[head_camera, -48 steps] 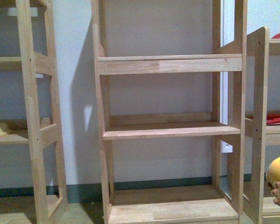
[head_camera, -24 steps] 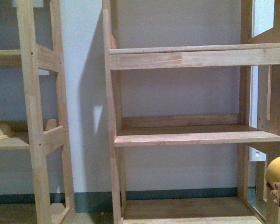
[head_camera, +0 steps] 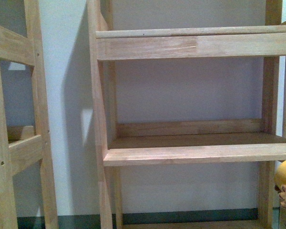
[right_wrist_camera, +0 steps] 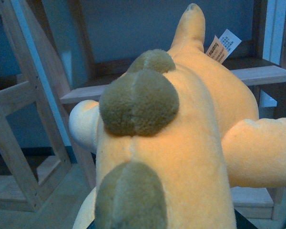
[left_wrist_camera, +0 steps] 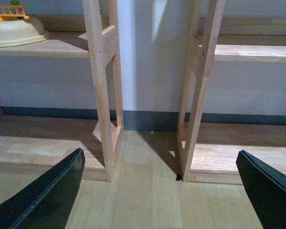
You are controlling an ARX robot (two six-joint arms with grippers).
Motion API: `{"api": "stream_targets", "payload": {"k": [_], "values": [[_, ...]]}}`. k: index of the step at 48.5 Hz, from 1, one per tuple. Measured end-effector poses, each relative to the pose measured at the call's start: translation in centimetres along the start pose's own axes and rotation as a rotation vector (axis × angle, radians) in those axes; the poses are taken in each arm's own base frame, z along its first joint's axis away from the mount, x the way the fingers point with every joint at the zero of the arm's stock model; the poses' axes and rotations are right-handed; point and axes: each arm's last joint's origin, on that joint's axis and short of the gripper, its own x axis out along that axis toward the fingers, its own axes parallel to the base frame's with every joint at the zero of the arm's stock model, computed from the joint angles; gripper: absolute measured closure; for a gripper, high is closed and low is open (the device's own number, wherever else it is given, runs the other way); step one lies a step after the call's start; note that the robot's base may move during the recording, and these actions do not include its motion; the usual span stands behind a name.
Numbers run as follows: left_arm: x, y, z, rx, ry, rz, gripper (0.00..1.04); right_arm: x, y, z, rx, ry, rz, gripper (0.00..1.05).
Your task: Put away toys
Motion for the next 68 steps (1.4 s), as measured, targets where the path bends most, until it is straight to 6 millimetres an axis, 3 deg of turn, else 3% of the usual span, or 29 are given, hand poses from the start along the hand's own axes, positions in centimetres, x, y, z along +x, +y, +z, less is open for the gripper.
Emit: {"api": "stream_targets", "payload": {"k": [38,45,49,56,68], "values": [[0.0,0.0,0.0,0.0,0.0,0.0,0.06,0.0,0.0,0.0,0.0,0.0,0.0,0.85],[0.0,0.0,0.0,0.0,0.0,0.0,0.06,0.4,-0.2,0.6,-0.142,-0.004,-0.069,0.85],[0.0,0.0,0.0,0.0,0.0,0.0,0.06,0.9,0.0,2.5,-0.187,-0.004,-0.093,0.85],[0.0,0.0,0.0,0.0,0.0,0.0,0.06,2.0,1.9,8.6,-0.241,-0.117,-0.042,0.85],[0.0,0.0,0.0,0.0,0.0,0.0,0.06,4.5,4.3,16.1,-0.298,-0.235,0.026,0.85]]}}
